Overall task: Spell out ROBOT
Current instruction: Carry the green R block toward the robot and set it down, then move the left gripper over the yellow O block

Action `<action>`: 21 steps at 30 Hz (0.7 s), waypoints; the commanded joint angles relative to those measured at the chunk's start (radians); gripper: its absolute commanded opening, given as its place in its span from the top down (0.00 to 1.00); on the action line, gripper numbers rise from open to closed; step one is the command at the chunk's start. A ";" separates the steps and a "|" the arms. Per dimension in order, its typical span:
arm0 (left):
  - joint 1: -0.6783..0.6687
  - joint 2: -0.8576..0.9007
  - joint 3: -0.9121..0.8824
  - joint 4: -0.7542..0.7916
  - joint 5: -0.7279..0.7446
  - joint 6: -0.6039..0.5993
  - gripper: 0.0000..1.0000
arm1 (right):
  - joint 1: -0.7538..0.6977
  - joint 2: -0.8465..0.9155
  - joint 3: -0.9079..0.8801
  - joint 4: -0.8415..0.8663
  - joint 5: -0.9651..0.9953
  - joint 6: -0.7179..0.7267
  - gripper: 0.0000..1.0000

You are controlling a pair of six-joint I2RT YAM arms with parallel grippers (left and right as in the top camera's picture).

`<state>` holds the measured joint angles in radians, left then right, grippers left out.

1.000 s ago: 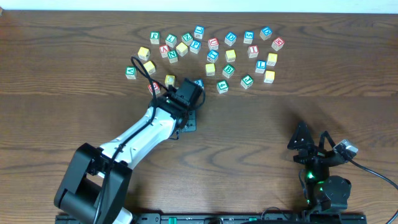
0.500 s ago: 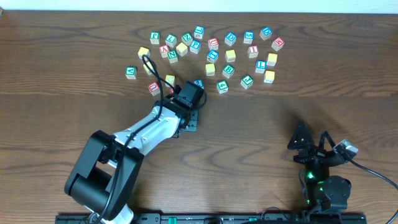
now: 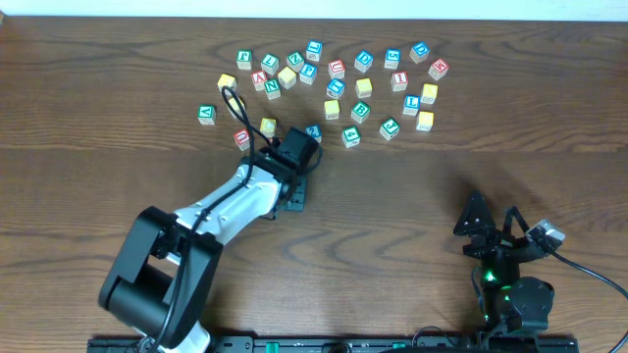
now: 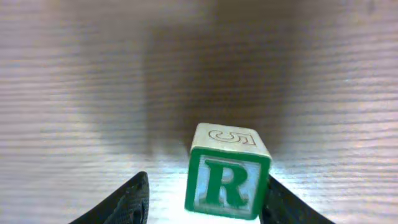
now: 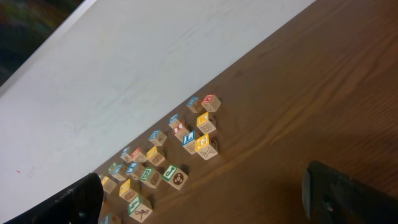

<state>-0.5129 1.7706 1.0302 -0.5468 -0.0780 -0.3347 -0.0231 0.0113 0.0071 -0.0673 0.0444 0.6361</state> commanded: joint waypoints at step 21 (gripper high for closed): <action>0.093 0.272 0.883 -0.320 0.059 0.065 0.32 | -0.002 -0.006 -0.002 -0.002 0.005 0.003 0.01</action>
<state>-0.4244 1.9228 1.7779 -0.8356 -0.0284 -0.2916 -0.0231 0.0113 0.0071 -0.0669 0.0444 0.6361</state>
